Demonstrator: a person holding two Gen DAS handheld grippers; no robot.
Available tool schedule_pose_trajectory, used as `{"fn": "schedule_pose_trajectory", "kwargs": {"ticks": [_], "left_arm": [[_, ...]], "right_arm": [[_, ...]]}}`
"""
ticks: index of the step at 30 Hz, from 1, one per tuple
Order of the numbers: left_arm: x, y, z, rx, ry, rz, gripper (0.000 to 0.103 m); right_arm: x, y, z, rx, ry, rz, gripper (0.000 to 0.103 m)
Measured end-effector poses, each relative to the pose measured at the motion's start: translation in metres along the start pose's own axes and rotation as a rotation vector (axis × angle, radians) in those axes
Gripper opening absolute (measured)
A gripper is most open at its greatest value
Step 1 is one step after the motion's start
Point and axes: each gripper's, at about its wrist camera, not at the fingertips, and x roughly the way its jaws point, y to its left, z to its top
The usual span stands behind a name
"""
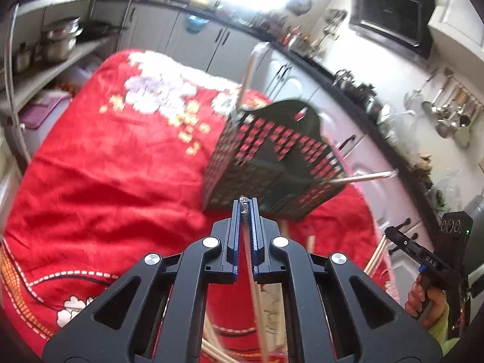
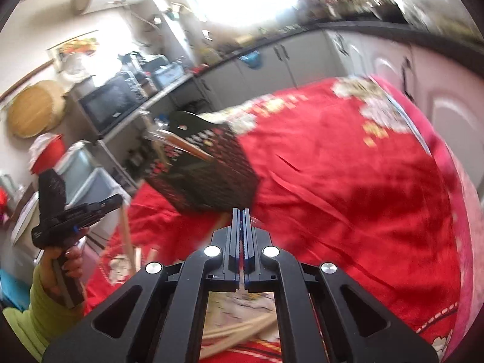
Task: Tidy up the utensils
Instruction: 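Carry the left tool's chopsticks above the black basket while the right tool carries its pack there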
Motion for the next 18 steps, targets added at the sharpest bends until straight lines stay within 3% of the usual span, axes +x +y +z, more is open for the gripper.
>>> {"fn": "schedule_pose_trajectory", "kwargs": {"ticks": [8,18], "left_arm": [[-0.030,-0.030,0.017,0.054,-0.074,-0.066,0.003],[-0.057,-0.061,0.040,0.117,-0.139,-0.123,0.003]], "right_arm": [[-0.022,0.060,0.024,-0.138,-0.076,0.103,0.001],[-0.033,0.109,0.052,-0.254,-0.132,0.156,0.001]]}}
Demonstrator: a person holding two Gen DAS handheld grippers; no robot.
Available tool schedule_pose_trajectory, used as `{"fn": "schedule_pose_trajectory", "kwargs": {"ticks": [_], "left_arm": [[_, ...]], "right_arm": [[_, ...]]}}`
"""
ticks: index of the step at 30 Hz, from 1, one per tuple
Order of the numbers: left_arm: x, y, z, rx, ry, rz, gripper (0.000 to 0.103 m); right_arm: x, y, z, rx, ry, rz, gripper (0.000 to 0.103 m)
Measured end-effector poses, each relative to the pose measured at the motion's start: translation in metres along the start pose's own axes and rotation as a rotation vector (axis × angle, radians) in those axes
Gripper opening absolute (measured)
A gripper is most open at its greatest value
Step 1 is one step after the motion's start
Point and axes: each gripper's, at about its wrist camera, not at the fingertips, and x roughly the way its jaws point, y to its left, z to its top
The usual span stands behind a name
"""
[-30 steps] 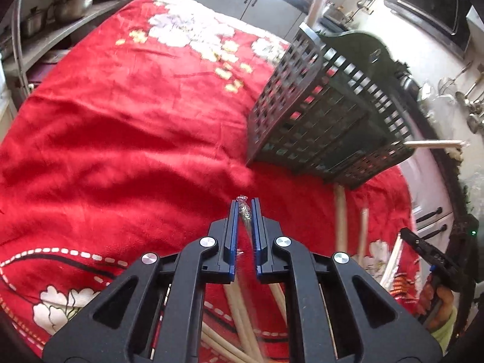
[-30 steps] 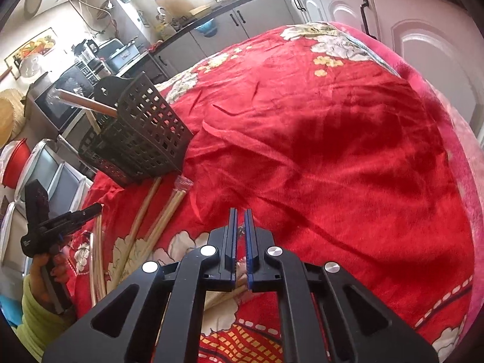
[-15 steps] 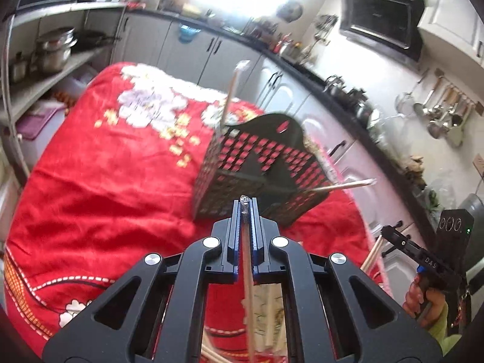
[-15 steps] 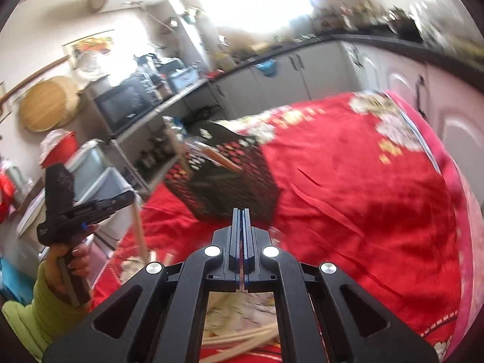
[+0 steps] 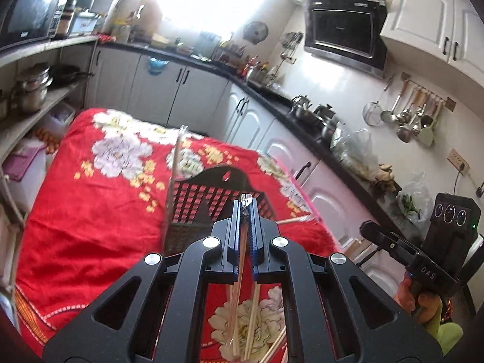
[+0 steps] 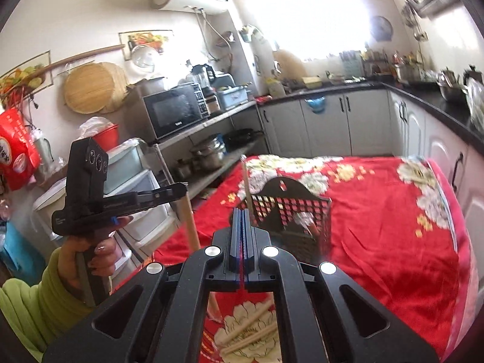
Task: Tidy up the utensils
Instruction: 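Carry the left tool's chopsticks above the black basket while the right tool carries its pack there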
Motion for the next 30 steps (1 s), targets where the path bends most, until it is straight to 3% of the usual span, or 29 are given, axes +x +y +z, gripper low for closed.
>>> {"fn": "schedule_pose_trajectory", "kwargs": {"ticks": [7,18,30], "left_arm": [[-0.007,-0.020,0.030,0.048,-0.066,-0.005,0.003],[-0.013,-0.043,0.077,0.122,-0.210,0.067,0.003],[0.019,-0.052,0.100,0.129,-0.260,0.095,0.002]], "right_arm": [[-0.001,0.013,0.030,-0.030,-0.062,0.024,0.001],[0.010,0.024,0.082,-0.049,-0.156,0.053,0.001],[0.017,0.015,0.127,-0.068,-0.248,-0.003,0.001]]}}
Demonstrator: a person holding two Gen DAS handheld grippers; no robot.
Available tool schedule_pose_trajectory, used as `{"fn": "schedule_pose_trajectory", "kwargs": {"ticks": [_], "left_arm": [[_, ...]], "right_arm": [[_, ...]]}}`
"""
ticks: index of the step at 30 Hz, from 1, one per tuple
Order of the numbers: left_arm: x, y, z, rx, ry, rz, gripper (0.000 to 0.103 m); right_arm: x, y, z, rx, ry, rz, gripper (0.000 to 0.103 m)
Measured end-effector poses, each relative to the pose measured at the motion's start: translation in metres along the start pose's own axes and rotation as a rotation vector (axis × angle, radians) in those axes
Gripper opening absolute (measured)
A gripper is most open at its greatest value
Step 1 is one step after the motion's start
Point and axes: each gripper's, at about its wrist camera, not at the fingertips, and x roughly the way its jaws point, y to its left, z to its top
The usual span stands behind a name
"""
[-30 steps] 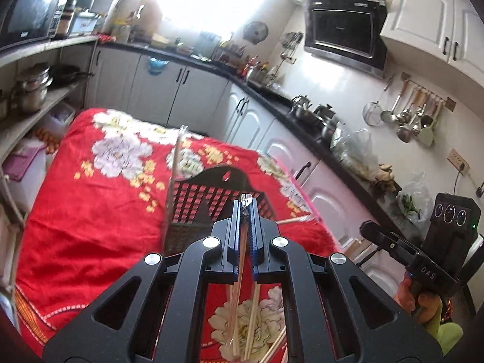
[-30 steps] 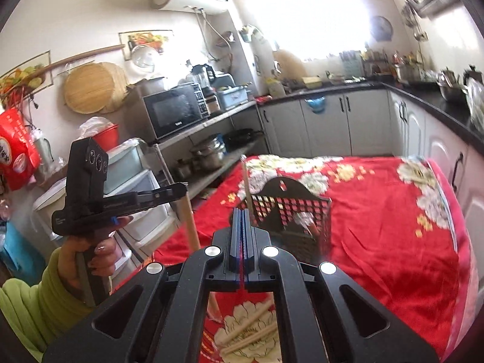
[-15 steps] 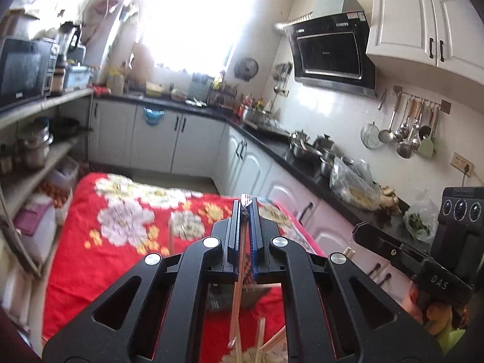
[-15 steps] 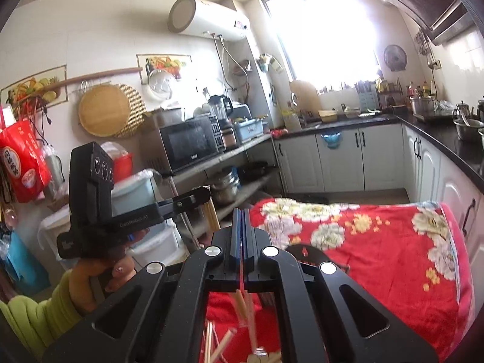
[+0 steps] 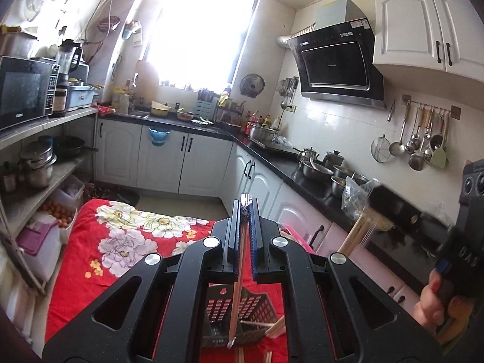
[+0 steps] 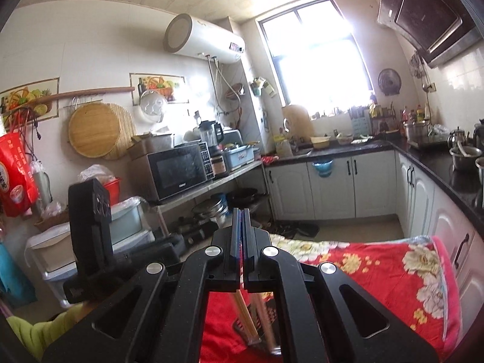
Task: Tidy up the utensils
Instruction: 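Carry the left tool's chopsticks above the black basket while the right tool carries its pack there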
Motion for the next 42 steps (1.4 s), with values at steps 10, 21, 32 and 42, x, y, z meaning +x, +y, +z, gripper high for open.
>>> {"fn": "schedule_pose_trajectory", "kwargs": {"ticks": [10,21,32,42], "left_arm": [[0.035,0.008,-0.020,-0.013,-0.003,0.034,0.002],[0.052,0.011,-0.042,0.015,-0.010,0.037,0.003],[0.059,0.019,-0.066,0.016,0.014,0.016,0.003],[0.054,0.033,-0.086,-0.034,0.063,0.013,0.003]], "right_arm": [[0.022,-0.018,-0.002,0.002,0.002,-0.029,0.001],[0.046,-0.044,-0.031,0.063,0.063,-0.064,0.001],[0.059,-0.060,-0.058,0.121,0.101,-0.079,0.001],[0.058,-0.068,-0.069,0.141,0.107,-0.097,0.002]]}}
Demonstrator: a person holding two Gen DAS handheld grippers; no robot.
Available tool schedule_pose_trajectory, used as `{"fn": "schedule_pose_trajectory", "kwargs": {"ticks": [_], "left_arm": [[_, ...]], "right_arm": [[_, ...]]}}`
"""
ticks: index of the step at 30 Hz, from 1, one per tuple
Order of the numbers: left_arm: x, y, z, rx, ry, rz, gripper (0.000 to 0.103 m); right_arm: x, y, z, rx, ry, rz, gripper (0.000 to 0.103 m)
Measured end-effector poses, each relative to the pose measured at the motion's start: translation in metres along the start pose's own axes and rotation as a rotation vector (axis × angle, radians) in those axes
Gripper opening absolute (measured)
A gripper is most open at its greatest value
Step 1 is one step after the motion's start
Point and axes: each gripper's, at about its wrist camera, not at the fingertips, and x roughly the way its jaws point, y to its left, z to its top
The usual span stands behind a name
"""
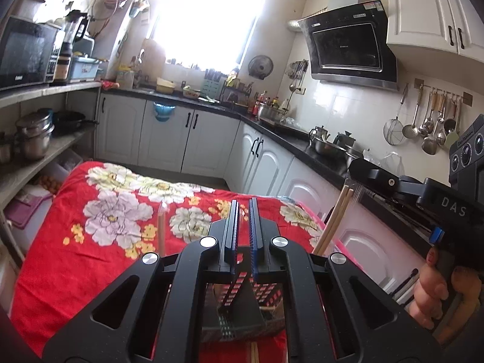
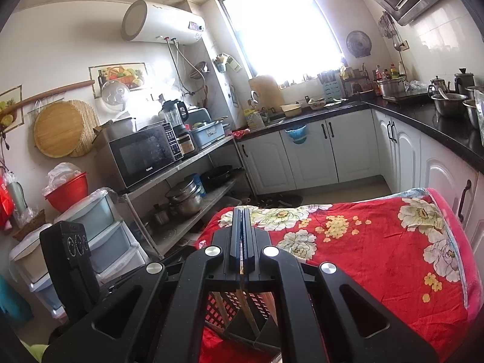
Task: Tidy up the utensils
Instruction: 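Carry the left tool's chopsticks above the black basket while the right tool carries its pack there, then open the left tool to drop chopsticks into the basket while the right tool releases its pack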
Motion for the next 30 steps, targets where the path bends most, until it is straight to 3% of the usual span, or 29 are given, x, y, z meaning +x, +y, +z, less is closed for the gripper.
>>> {"fn": "schedule_pose_trajectory", "kwargs": {"ticks": [4,7,13,15,20,30], "left_arm": [[-0.008,0.005,-0.005,-0.019,0.012,0.004,0.005],[-0.011,0.009,-0.008,-0.029,0.035,0.003,0.022],[-0.018,0.013,-0.016,-0.038,0.055,0.006,0.030],[-0.021,0.015,-0.017,-0.042,0.056,0.003,0.034],[-0.030,0.018,-0.019,-0.054,0.056,-0.002,0.041],[-0.047,0.019,-0.024,-0.079,0.052,-0.004,0.057]], "right_arm": [[0.001,-0.001,-0.004,-0.007,0.014,-0.017,0.002],[0.002,-0.002,-0.009,-0.011,0.026,-0.021,0.002],[0.000,-0.006,-0.017,-0.003,0.043,-0.028,0.002],[0.000,-0.007,-0.019,0.001,0.049,-0.027,0.006],[-0.005,-0.005,-0.022,-0.010,0.051,-0.031,0.026],[-0.019,-0.002,-0.027,-0.017,0.046,-0.047,0.040]]}}
